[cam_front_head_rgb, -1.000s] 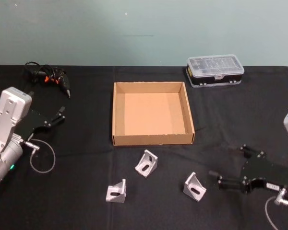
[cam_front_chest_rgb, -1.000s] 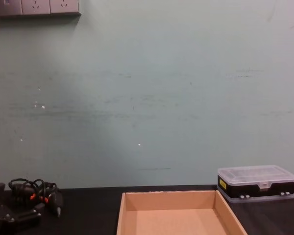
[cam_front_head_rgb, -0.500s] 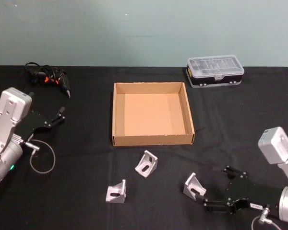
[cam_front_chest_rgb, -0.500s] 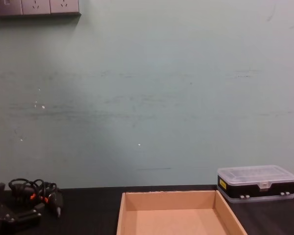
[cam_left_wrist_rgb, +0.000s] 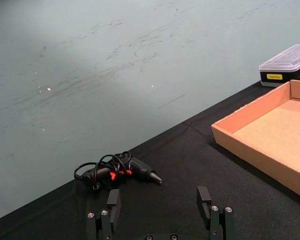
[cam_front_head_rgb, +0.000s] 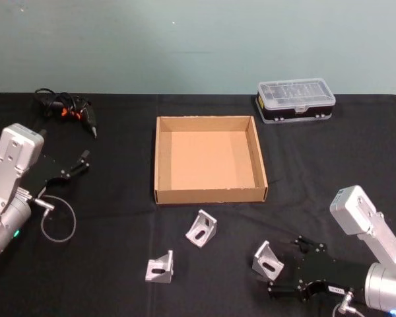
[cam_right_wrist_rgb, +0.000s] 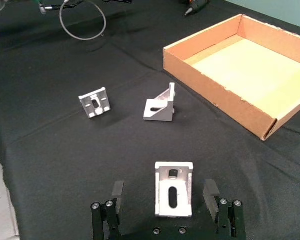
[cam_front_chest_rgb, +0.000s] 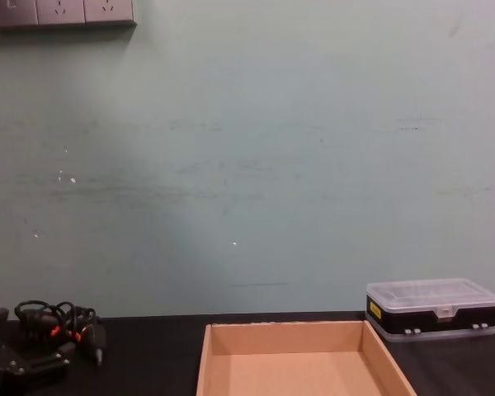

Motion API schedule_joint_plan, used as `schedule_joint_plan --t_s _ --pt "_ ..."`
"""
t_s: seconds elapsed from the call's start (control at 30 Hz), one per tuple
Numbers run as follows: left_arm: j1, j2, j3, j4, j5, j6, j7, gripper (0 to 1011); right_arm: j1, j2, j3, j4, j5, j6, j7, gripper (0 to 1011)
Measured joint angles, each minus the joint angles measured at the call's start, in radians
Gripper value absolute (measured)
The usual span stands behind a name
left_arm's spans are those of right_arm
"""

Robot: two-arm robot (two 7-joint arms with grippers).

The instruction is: Use one hand to pick up the angle iron from the table and place it into the box.

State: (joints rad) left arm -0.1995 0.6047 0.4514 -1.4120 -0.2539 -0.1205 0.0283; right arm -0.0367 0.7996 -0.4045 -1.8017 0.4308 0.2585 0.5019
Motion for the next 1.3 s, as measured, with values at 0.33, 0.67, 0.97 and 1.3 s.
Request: schedule_joint_plan --t_s 0.33,0.67,0.97,1.3 --pt "0.0 0.0 0.0 0.0 0.0 0.0 0.0 1000 0.031 -0.03 -0.012 0.03 -0.028 0.001 0.004 1003" --pt "0.0 0.0 0.0 0.0 0.0 0.0 0.0 1000 0.065 -0.068 -0.028 0.077 -0.05 -0.008 0.011 1003" --pt "0.0 0.0 0.0 0.0 0.0 0.0 0.0 1000 0.089 -0.097 -0.04 0.108 -0.062 -0.013 0.016 1003" --pt "0.0 0.0 0.0 0.0 0.0 0.0 0.0 1000 0.098 -0.111 -0.047 0.118 -0.075 -0.015 0.017 1003"
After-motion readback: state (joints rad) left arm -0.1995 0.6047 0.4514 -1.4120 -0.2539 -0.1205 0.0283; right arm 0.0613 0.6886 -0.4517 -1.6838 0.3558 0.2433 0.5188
